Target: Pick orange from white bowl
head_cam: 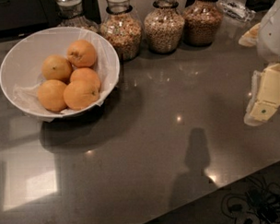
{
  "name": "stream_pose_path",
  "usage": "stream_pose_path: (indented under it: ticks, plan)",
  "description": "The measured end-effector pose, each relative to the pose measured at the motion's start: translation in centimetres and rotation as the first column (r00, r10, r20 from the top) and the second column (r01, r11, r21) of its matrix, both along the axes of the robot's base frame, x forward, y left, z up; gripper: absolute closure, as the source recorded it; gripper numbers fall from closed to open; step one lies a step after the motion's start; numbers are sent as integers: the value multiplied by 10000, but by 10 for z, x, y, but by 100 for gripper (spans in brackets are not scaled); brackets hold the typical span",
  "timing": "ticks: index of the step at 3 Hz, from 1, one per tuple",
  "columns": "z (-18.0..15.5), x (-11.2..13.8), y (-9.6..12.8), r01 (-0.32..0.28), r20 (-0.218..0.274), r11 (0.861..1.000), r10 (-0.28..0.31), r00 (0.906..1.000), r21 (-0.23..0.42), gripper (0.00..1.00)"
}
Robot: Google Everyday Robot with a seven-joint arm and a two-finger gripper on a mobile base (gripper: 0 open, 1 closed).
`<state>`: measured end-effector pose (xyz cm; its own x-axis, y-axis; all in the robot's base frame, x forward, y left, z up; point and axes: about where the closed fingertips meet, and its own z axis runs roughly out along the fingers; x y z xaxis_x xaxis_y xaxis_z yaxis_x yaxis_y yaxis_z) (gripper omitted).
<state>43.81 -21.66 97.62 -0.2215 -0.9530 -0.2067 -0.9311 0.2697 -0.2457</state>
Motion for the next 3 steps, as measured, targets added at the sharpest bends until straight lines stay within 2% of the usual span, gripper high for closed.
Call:
stream_pose_path:
  ticks: [1, 2, 3]
  plan:
    - [0, 0, 0, -2, 0, 10000, 2, 10000, 1, 0]
    - [-3, 12, 19, -579, -24, 9982, 579, 9983, 176, 0]
    - [-4, 44, 65, -2057, 462, 9782, 2043, 9778, 268, 0]
